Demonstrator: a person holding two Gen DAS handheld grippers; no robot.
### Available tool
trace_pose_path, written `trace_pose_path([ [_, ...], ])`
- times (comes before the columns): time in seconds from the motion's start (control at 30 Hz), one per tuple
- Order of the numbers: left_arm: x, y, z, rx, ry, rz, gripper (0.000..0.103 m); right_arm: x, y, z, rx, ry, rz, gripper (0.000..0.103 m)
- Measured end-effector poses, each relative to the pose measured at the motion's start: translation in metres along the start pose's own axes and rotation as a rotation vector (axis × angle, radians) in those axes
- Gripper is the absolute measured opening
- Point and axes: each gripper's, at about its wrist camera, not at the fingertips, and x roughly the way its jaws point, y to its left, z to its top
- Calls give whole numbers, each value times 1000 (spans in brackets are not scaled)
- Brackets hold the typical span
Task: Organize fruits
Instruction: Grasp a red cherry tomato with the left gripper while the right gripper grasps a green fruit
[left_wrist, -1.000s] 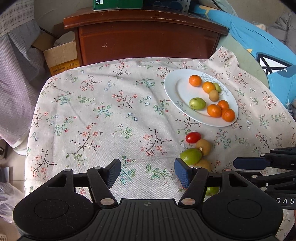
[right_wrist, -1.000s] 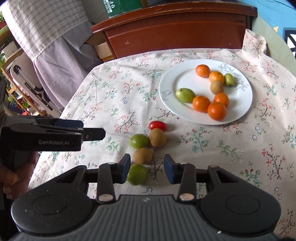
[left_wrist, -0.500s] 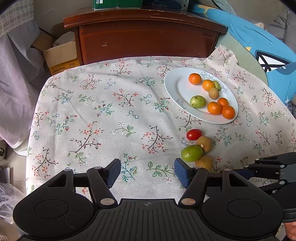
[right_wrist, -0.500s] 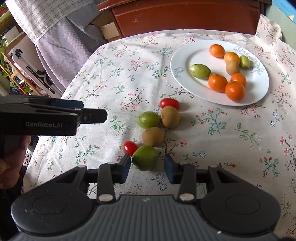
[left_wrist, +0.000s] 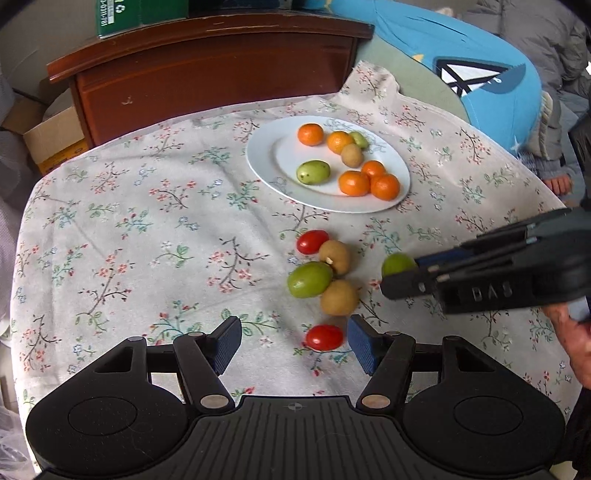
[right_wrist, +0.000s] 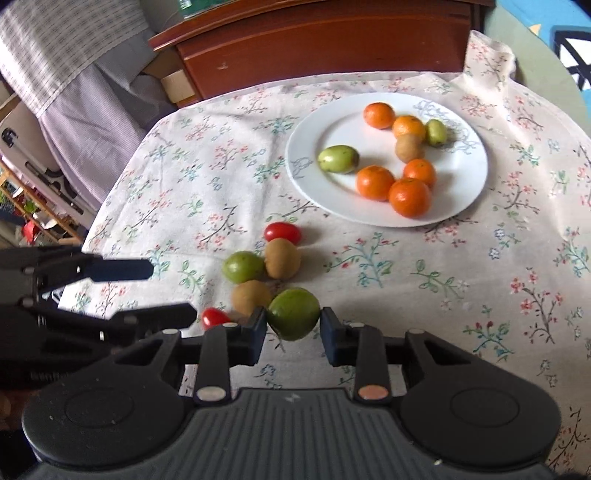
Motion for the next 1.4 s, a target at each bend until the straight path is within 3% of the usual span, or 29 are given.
trace_pose_path([
  [0.17, 10, -16, -7, 34, 11, -37, 61, -3, -7, 6, 39, -28, -19, 32],
  [0.33, 16, -20, -8, 41, 3, -35, 48, -2, -5, 7, 33, -25, -12, 32],
  [0.4, 19, -19, -8, 38, 11, -34, 37, -1, -4, 7, 30, -22, -8, 32],
  [0.5, 24, -17, -8, 28, 19, -30, 32, -1, -3, 7, 29, -23, -4, 32],
  [0.9, 24, -16, -8, 11, 10, -18, 24, -3, -4, 9, 35, -29, -1, 32],
  [1.27, -1, 2, 39, -108, -183, -46, 24, -25, -23, 36, 87, -136, 1, 32],
  [1.4, 1, 11, 53, -142, -205, -27, 24, -27, -29, 47, 93, -173, -18, 32],
])
